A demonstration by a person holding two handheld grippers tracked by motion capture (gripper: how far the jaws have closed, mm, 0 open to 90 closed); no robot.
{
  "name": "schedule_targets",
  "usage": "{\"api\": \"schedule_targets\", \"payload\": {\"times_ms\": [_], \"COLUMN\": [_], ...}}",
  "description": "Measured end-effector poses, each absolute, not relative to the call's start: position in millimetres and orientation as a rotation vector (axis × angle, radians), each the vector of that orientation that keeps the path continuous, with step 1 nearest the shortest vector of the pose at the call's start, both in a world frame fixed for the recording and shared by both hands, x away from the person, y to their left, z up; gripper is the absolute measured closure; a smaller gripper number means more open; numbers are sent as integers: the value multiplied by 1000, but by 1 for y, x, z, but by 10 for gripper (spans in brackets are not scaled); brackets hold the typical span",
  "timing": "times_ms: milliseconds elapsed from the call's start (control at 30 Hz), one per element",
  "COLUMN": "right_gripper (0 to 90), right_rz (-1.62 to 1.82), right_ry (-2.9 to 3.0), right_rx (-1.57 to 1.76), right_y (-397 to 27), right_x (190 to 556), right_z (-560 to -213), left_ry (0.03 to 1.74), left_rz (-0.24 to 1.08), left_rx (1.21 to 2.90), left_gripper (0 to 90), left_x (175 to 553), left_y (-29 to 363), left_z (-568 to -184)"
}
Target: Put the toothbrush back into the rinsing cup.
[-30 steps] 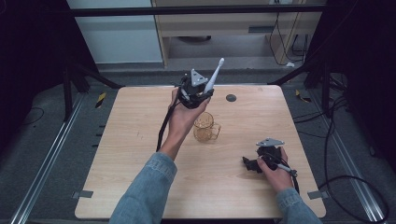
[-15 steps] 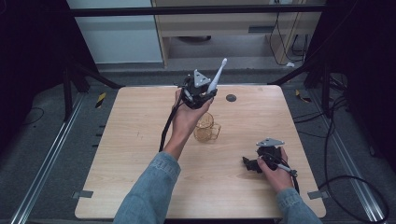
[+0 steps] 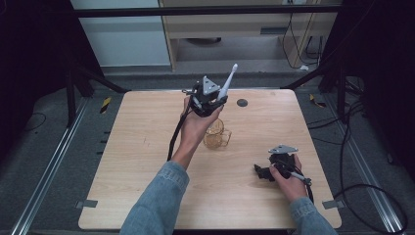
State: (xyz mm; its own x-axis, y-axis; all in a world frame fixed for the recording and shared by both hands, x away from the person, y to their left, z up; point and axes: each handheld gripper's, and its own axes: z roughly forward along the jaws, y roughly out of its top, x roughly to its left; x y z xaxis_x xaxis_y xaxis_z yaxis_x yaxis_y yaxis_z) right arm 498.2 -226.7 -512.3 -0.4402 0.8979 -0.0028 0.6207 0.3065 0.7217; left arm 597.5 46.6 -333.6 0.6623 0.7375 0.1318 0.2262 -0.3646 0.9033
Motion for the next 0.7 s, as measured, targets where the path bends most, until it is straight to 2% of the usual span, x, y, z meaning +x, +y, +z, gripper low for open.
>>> {"api": "schedule_targets", "payload": {"times_ms": [700], "right_gripper": [3], "right_rz": [925], "right_ry": [2173], "right_rx": [1348], "right_y": [-227], "right_x": [498], "right_z": [-512], "left_ry": [764], "left_rz": [643], "left_rx": [1905], "left_gripper": [667], "left_x": [607], "left_y": [43], "left_z": [-355]}}
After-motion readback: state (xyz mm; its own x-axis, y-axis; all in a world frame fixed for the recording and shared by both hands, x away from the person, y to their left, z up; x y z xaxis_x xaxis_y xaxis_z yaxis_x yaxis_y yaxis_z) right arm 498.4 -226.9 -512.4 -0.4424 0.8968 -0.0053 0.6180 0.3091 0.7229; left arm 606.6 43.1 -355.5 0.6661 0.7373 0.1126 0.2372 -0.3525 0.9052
